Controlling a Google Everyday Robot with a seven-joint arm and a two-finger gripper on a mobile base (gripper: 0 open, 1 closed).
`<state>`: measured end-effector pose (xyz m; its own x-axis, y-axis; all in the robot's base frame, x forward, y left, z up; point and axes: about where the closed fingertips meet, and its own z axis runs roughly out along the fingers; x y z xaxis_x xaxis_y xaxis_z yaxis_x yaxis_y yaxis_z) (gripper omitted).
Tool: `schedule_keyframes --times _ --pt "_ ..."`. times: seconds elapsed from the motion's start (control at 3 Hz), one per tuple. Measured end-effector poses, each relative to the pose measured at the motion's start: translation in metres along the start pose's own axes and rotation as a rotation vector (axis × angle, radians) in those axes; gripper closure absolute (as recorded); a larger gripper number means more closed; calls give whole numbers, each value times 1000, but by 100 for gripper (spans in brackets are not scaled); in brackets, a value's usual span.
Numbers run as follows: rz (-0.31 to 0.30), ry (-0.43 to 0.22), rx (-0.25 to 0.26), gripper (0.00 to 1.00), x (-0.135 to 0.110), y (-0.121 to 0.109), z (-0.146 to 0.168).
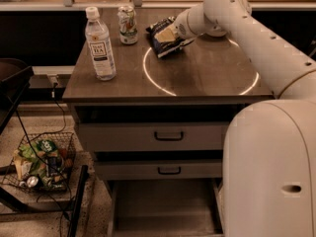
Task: Place blue chip bag into bottom drawer
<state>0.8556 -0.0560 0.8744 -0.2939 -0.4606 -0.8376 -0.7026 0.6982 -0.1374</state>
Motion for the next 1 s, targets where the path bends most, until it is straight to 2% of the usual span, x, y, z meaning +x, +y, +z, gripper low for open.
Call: schedule_keyframes --times 0.67,1.0 --pt "0 4 -9 95 2 4 6" --pt "0 5 -10 100 1 4 6"
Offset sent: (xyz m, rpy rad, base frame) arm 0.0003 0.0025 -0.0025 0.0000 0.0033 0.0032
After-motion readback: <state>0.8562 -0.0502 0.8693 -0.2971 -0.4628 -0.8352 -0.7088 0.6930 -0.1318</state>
